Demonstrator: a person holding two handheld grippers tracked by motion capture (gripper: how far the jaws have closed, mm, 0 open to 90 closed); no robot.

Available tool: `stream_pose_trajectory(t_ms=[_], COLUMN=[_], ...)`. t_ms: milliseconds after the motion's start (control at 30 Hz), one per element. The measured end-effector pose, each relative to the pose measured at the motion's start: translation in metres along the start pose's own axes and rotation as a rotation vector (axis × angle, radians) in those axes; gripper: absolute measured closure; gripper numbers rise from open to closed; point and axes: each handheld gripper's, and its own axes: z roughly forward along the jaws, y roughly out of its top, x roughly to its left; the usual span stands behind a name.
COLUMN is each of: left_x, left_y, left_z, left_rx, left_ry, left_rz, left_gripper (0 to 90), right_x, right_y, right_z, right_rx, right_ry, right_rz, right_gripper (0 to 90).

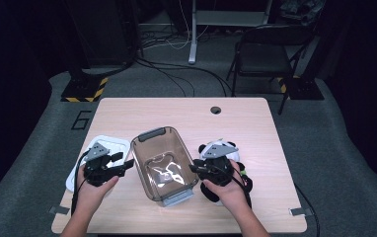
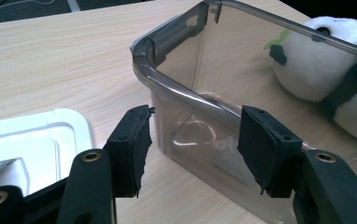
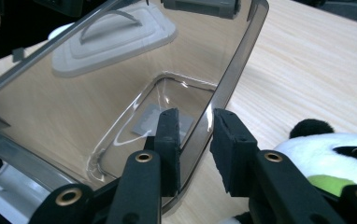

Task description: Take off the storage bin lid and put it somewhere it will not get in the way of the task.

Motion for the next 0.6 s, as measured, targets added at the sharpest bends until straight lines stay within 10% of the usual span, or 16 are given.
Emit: stream_pose_trajectory(t_ms=[133,600], left_x=[0.003,0.009], left_y=[0.001,0.005], left_z=[-0.001,0.004], left_rx=[-0.007,-0.015], left_ry=[0.005,0.014], left_rz=[-0.006,-0.011], left_gripper=[43.5,43.4], right_x=[-0.007,-0.033], right_y=[0.002,-0.012], right_z=[-0.012,-0.037], right_rx=[-0.036,-0.013], right_ry=[-0.011,-0.231], right_rz=[0.059,0.170], right_gripper=[51.8,40.9])
